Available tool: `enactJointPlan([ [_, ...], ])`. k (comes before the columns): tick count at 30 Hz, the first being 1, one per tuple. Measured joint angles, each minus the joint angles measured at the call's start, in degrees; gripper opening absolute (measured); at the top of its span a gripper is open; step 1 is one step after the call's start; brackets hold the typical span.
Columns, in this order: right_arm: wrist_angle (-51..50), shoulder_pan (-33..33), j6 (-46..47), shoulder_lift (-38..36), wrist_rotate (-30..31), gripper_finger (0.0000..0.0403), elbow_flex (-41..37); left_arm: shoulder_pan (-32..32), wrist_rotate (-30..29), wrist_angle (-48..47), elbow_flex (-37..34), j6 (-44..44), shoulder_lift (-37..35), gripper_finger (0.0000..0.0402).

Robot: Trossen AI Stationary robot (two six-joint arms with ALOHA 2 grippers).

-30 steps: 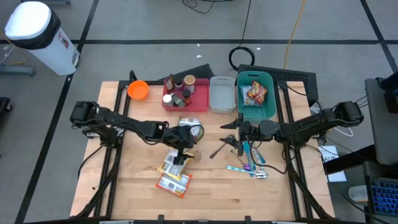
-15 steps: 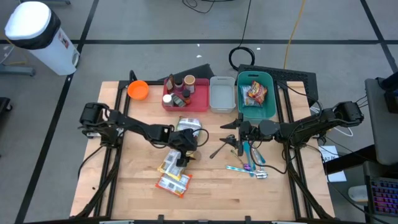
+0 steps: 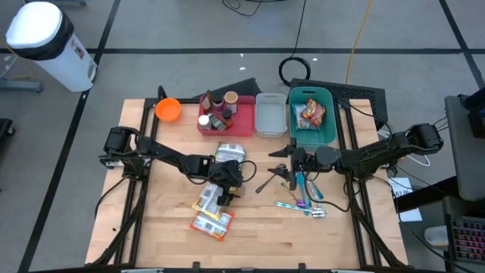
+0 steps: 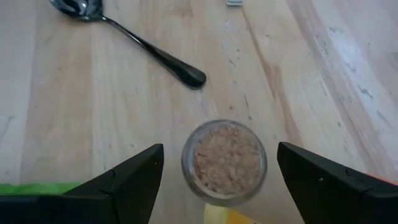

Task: Pick & Place Food Item
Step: Put the brown seasoning bottle into the red bin

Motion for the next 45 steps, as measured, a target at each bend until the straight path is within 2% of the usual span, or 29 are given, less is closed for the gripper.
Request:
enactJointPlan([
  [12, 0.01, 0.00, 0.00, -0.01, 0.00, 0.0256, 0.00, 0.00, 0.02, 0.45, 0.00, -0.20, -0.49, 0.0183],
  [19, 0.02, 0.00, 0.00, 0.02, 0.00, 0.0256, 0.00, 0.40, -0.03, -0.44, -0.07, -2.00, -1.62, 0.0188],
  [22, 0.02, 0.00, 0.00, -0.01, 0.00, 0.0256, 0.00, 1.35, -0.07, -0.67, -0.09, -3.87, -4.61, 0.0201],
  [25, 0.03, -0.01, 0.00, 0.00, 0.00, 0.0256, 0.00, 3.15, -0.06, -1.30, -0.09, -4.72, -8.69, 0.0194],
  [29, 0.07, 0.00, 0.00, 0.01, 0.01, 0.0256, 0.00, 6.94, -0.85, -1.18, -0.06, -4.73, -13.98, 0.0181],
  [34, 0.07, 0.00, 0.14, 0.02, 0.02, 0.0256, 0.00, 12.82, -6.56, -1.15, 0.00, -3.86, -18.67, 0.0181],
  [41, 0.07, -0.01, 0.35, 0.01, 0.02, 0.0256, 0.00, 21.41, -7.42, 2.16, 0.04, -3.20, -19.42, 0.0182],
  [45, 0.07, -0.02, 0.29, 0.00, 0.04, 0.0256, 0.00, 25.34, -7.09, 0.58, 2.72, -3.20, -19.35, 0.0183],
])
